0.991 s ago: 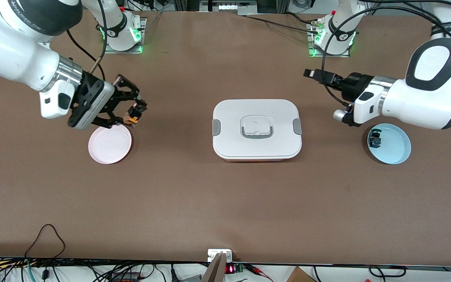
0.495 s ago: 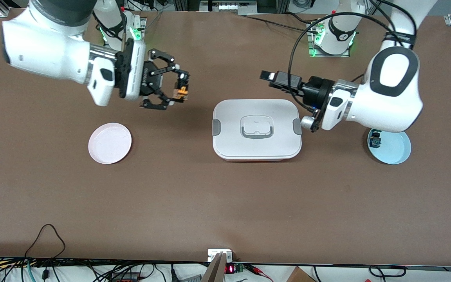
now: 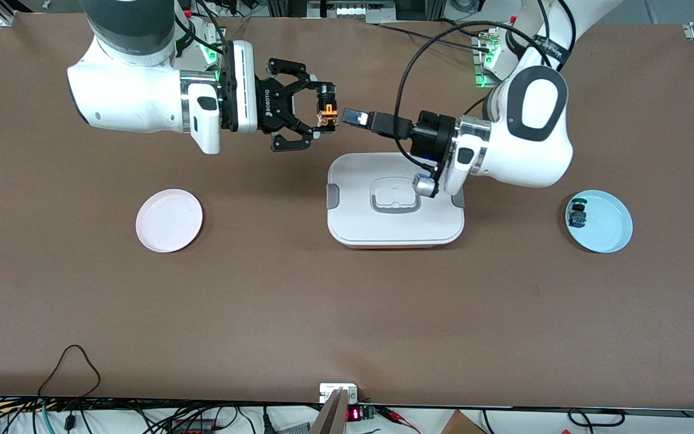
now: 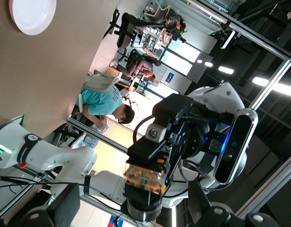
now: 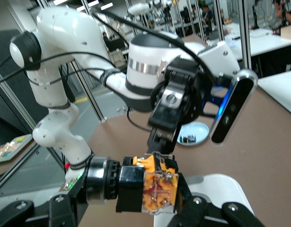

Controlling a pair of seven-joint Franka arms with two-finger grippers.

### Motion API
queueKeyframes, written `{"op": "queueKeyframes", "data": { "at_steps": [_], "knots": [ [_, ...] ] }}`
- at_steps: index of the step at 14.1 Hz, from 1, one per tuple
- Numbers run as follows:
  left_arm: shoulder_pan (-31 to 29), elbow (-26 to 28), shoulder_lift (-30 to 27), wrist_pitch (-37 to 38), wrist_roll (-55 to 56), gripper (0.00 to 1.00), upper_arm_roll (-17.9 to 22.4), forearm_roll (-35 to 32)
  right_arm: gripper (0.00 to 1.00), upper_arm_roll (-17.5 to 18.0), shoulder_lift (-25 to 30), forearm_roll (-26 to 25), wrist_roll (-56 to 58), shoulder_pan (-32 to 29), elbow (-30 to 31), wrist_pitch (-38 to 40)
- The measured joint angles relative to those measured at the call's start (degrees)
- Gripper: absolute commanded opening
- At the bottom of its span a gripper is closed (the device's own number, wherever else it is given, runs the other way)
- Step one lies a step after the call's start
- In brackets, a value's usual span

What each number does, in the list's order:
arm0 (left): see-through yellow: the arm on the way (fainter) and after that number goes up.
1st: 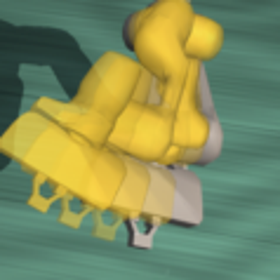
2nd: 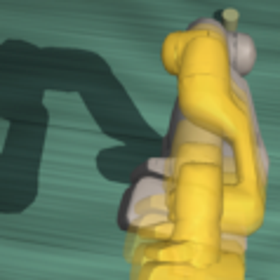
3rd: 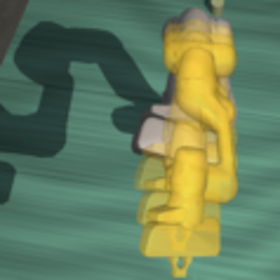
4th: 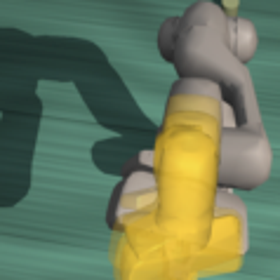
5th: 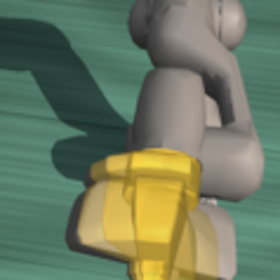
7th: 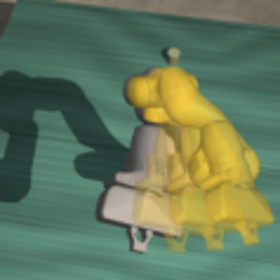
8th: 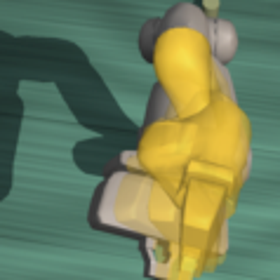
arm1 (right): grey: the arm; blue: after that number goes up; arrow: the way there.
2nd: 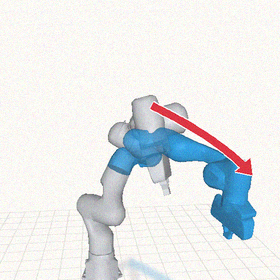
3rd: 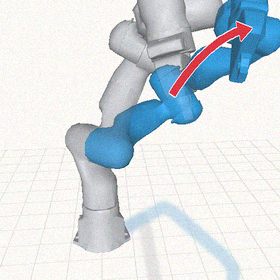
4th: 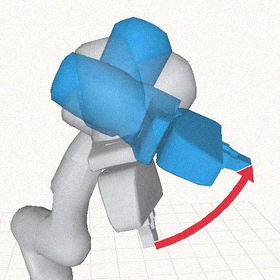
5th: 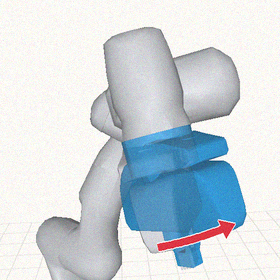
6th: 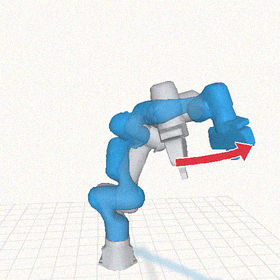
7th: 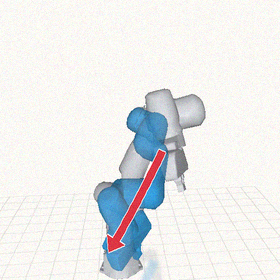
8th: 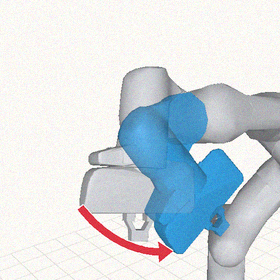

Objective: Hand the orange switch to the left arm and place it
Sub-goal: 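Carry the switch above the box toward the left gripper, left gripper grasps, then open the right gripper and withdraw while the left gripper holds the switch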

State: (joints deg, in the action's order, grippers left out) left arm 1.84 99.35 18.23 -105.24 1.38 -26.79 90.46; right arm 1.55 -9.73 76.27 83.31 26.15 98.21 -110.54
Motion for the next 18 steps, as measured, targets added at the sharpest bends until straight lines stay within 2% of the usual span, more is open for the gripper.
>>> {"op": "queueKeyframes", "data": {
  "at_steps": [3, 4, 6, 7, 11, 14, 18],
  "knots": [
    [0.0, 0.1, 0.0, -0.4, -3.2, 1.00, -1.3, 2.2, 0.00, 0.0, -0.5, 3.6, 1.2, 0.7, 0.0, -0.7],
    [0.0, 0.2, 0.0, -0.4, -3.9, 0.92, -1.4, 2.4, 0.00, 0.0, -0.5, 4.0, 1.2, 1.1, 0.0, -1.1],
    [-0.1, 0.5, 0.0, -0.3, -4.4, 0.66, -1.5, 2.6, 0.00, 0.0, -0.5, 4.2, 1.2, 2.0, 0.0, -2.3],
    [-0.1, 0.6, 0.0, -0.1, -4.6, 0.60, -1.5, 2.6, 0.00, 0.0, -0.5, 4.3, 1.2, 2.4, 0.0, -3.1],
    [-1.7, 0.7, 0.0, 4.1, -4.8, 0.60, -1.5, 2.7, 0.00, 0.2, -0.6, 5.6, 1.2, 2.8, 0.2, -4.7],
    [-3.4, 0.8, 0.0, 6.7, -4.8, 0.38, -1.4, 2.7, 0.00, 0.3, -0.6, 5.8, 1.2, 2.8, 0.2, -4.9],
    [-3.6, 0.9, 0.0, 6.9, -5.6, 0.28, -1.4, 2.7, 0.00, 0.3, -0.6, 6.1, 1.1, 2.7, 0.2, -4.9]
  ]
}}
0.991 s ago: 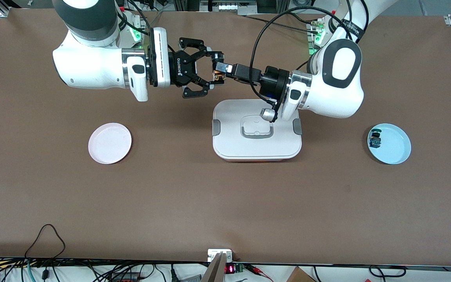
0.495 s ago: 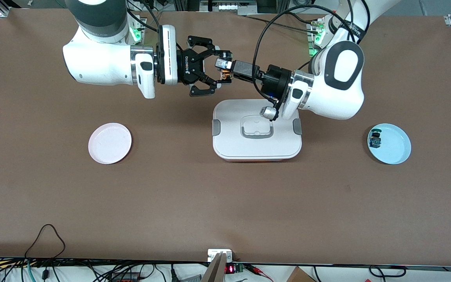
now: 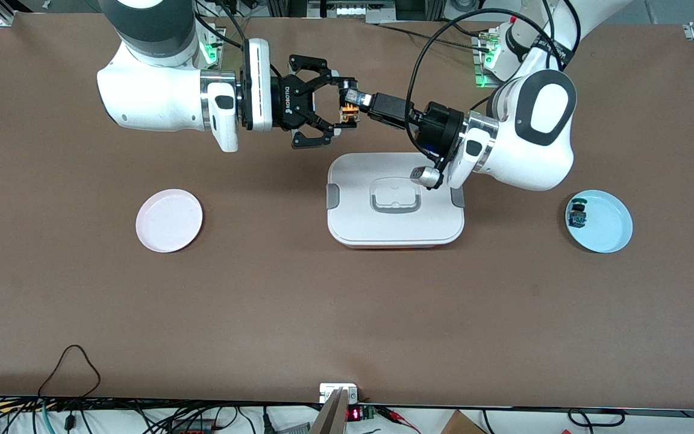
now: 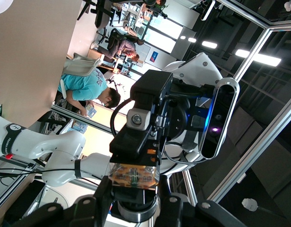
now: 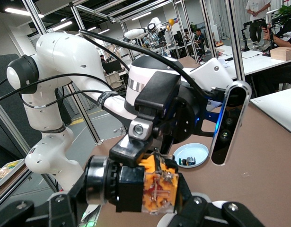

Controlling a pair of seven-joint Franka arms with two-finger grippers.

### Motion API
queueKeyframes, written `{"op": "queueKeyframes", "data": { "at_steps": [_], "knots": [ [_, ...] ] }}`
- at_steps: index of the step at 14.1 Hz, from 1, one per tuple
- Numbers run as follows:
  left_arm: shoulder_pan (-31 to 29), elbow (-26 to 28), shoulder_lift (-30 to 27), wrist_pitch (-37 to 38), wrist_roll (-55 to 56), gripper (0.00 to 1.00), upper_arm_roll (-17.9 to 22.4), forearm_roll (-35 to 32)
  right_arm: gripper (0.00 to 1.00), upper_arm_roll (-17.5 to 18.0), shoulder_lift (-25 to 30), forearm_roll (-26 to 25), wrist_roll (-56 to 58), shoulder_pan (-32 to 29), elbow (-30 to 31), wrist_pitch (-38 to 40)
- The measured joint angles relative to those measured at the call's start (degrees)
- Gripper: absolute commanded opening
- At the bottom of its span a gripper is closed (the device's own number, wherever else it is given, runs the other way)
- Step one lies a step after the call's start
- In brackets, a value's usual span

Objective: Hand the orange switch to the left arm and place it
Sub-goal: 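Open the right gripper and withdraw while the left gripper holds the switch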

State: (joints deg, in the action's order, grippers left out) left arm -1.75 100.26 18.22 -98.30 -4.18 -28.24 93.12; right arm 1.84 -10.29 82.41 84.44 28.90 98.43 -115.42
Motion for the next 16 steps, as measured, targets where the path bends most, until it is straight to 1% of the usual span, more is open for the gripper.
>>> {"op": "queueKeyframes", "data": {
  "at_steps": [3, 4, 5, 6, 9, 13, 14, 16],
  "knots": [
    [0.0, 0.0, 0.0, 0.0, -0.1, 0.26, 0.0, 0.0, 0.00, 0.0, 0.0, 0.0, 0.0, 0.0, 0.0, 0.0],
    [0.0, 0.0, 0.0, 0.0, -0.1, 0.26, 0.0, 0.0, 0.04, 0.0, 0.0, 0.0, 0.0, 0.0, 0.0, 0.0],
    [0.0, 0.0, 0.0, 0.0, -0.1, 0.26, 0.0, 0.0, 0.69, 0.0, 0.0, 0.0, 0.0, 0.0, 0.0, 0.0],
    [0.0, 0.0, 0.0, 0.0, -0.1, 0.26, 0.0, 0.0, 1.00, 0.0, 0.0, 0.1, 0.0, 0.0, 0.0, 0.0],
    [0.0, 0.0, 0.0, 0.0, -0.1, 0.26, 0.0, -0.6, 1.00, 0.1, 0.0, 0.3, 0.1, 0.0, 0.1, -0.1],
    [0.0, -1.0, -0.1, 0.0, -0.1, 0.26, 0.0, -5.5, 1.00, 0.1, 0.0, 0.3, 0.1, 0.0, 0.1, -0.1],
    [0.0, -1.2, -0.1, 0.0, -0.1, 0.26, 0.1, -8.0, 1.00, 0.1, 0.0, 0.3, 0.1, -0.1, 0.3, -0.1],
    [-0.2, -2.2, -0.1, 0.0, -0.1, 0.26, 0.1, -17.2, 1.00, 0.0, 0.4, 0.3, 0.1, -0.9, 1.0, 0.0]
  ]
}}
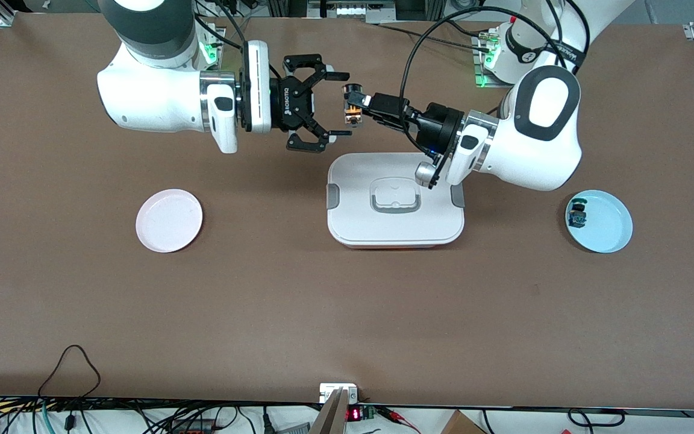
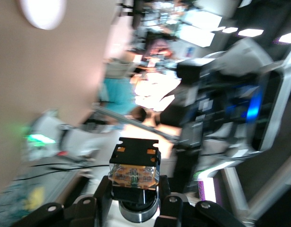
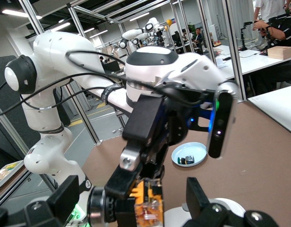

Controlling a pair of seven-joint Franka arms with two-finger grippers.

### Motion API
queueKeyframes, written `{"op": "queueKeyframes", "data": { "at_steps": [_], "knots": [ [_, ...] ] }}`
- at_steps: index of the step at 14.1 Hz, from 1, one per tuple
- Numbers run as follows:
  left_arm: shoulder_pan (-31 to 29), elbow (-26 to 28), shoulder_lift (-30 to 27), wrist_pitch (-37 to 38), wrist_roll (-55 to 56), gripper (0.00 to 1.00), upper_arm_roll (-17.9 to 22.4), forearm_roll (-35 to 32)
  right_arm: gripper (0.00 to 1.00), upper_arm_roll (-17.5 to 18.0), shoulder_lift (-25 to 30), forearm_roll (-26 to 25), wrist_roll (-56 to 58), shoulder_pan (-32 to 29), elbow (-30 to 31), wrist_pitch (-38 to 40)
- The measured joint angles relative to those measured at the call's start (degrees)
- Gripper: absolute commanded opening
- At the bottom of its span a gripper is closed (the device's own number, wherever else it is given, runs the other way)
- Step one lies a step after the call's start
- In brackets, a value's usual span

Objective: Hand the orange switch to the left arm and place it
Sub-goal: 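Open the right gripper and withdraw while the left gripper holds the switch, then carry the switch with the left gripper over the light-blue dish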

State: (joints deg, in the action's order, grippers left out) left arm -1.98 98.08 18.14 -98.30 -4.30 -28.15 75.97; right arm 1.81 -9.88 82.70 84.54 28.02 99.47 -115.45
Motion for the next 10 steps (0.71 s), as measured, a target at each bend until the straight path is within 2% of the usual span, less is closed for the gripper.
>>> {"op": "queueKeyframes", "data": {
  "at_steps": [3, 7, 10],
  "knots": [
    [-0.2, -1.7, 0.0, 0.0, 0.0, 0.26, 0.0, -14.6, 1.00, -0.3, 1.6, -0.7, 0.0, -4.8, 1.8, 4.9],
    [-0.3, -2.3, -0.1, 2.0, -1.0, 0.26, -0.1, -36.1, 1.00, -0.9, 3.5, -10.0, 0.0, -16.2, 3.0, 14.9],
    [-0.2, -2.8, -0.1, 6.0, -5.9, 0.26, -0.3, -53.2, 1.00, -1.1, 3.7, -16.5, -3.6, -21.8, 3.9, 17.8]
  ]
}}
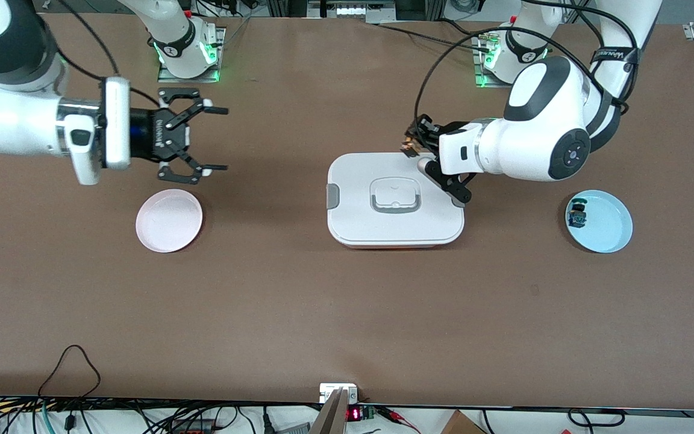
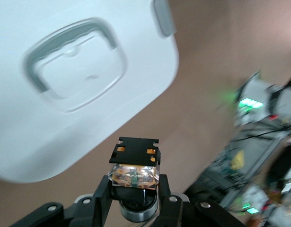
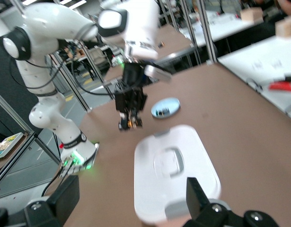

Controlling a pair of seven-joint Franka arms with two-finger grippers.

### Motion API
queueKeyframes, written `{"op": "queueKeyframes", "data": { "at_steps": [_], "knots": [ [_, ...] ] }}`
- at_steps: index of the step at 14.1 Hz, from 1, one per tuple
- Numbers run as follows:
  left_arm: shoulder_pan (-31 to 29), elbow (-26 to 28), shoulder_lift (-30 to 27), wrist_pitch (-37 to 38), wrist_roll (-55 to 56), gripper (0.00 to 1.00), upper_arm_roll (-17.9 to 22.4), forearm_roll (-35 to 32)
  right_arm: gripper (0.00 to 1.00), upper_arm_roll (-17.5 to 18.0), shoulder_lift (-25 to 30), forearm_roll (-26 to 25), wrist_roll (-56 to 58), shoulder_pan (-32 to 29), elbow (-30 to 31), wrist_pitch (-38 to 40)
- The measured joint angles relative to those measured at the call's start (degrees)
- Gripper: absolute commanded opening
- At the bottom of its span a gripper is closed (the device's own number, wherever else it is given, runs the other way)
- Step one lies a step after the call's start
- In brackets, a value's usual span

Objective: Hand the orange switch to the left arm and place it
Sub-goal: 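Carry the switch with the left gripper over the light-blue dish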

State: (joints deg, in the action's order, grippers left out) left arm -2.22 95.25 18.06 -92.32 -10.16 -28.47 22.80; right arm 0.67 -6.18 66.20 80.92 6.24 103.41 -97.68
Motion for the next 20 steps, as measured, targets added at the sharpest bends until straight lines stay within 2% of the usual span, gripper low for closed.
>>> {"op": "queueKeyframes", "data": {
  "at_steps": [2, 5, 9, 13, 16, 17, 18, 20],
  "knots": [
    [-0.1, 0.1, 0.2, 1.7, -5.9, 0.27, 0.2, -10.3, 1.00, 0.0, 0.0, -5.5, -8.2, -1.2, 0.4, 0.2],
    [-1.7, 0.9, 2.3, 3.4, -14.0, 0.27, 0.6, -26.9, 1.00, 0.2, 0.0, -15.1, -28.3, -1.2, 0.4, 0.1],
    [-6.4, 1.7, 5.9, 3.7, -24.5, 0.26, 0.8, -42.0, 1.00, 0.6, 0.2, -29.7, -55.2, -1.0, 0.3, -1.1],
    [-12.5, 5.7, 7.1, 3.8, -34.4, 0.24, 1.0, -52.0, 1.00, 0.7, 0.1, -50.1, -73.5, -1.0, 0.4, -1.2],
    [-18.7, 6.9, 8.3, -0.5, -43.0, 0.24, 1.1, -57.0, 1.00, 0.5, 0.0, -67.7, -76.6, -2.3, -0.8, 1.0],
    [-21.1, 7.0, 9.1, -3.5, -46.5, 0.24, 1.2, -58.1, 1.00, 0.3, 0.1, -71.5, -76.6, -3.2, -2.2, 1.7],
    [-23.0, 7.1, 10.0, -6.0, -49.0, 0.23, 1.2, -59.1, 1.00, 0.2, 0.2, -73.2, -76.6, -4.3, -4.1, 2.0],
    [-25.3, 7.9, 11.7, -10.1, -50.8, 0.23, 1.2, -60.4, 1.00, 0.0, 0.6, -73.7, -76.6, -7.1, -8.8, 2.7]
  ]
}}
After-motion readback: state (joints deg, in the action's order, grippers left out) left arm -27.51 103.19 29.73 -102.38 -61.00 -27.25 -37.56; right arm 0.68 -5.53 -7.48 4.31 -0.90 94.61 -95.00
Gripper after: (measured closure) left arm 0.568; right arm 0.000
